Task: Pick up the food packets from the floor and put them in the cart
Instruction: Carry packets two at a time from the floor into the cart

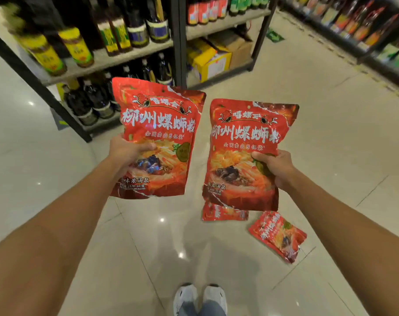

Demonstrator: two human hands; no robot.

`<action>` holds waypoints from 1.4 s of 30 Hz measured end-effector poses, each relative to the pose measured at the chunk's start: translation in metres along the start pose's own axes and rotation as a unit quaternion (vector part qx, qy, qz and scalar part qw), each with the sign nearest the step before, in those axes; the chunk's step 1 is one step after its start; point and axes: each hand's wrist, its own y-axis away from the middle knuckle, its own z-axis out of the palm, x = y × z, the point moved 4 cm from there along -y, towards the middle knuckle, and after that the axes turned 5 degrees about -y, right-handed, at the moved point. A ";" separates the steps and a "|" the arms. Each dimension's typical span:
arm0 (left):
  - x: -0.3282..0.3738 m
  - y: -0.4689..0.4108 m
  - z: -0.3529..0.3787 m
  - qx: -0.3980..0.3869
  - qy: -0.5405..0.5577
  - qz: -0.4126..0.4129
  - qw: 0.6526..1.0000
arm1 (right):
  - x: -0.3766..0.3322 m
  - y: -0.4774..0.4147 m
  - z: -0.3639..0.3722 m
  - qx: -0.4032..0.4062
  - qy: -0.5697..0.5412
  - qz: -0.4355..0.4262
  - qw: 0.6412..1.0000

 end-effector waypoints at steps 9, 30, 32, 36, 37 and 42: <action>0.153 0.092 -0.142 0.091 0.066 0.123 0.986 | -0.201 0.087 0.041 -0.106 -0.055 -0.131 0.984; 0.030 0.418 -0.297 0.513 0.238 0.025 0.824 | -0.249 0.278 0.255 -0.588 0.086 -0.195 0.780; 0.003 0.470 -0.297 0.558 0.256 0.005 0.789 | -0.227 0.323 0.273 -0.638 0.108 -0.185 0.739; -0.052 0.578 -0.295 0.637 0.291 -0.030 0.713 | -0.177 0.420 0.290 -0.731 0.152 -0.153 0.647; -0.066 0.611 -0.292 0.663 0.300 -0.029 0.685 | -0.160 0.449 0.292 -0.752 0.163 -0.145 0.622; -0.109 0.740 -0.265 0.744 0.307 -0.057 0.591 | -0.084 0.571 0.289 -0.824 0.180 -0.104 0.527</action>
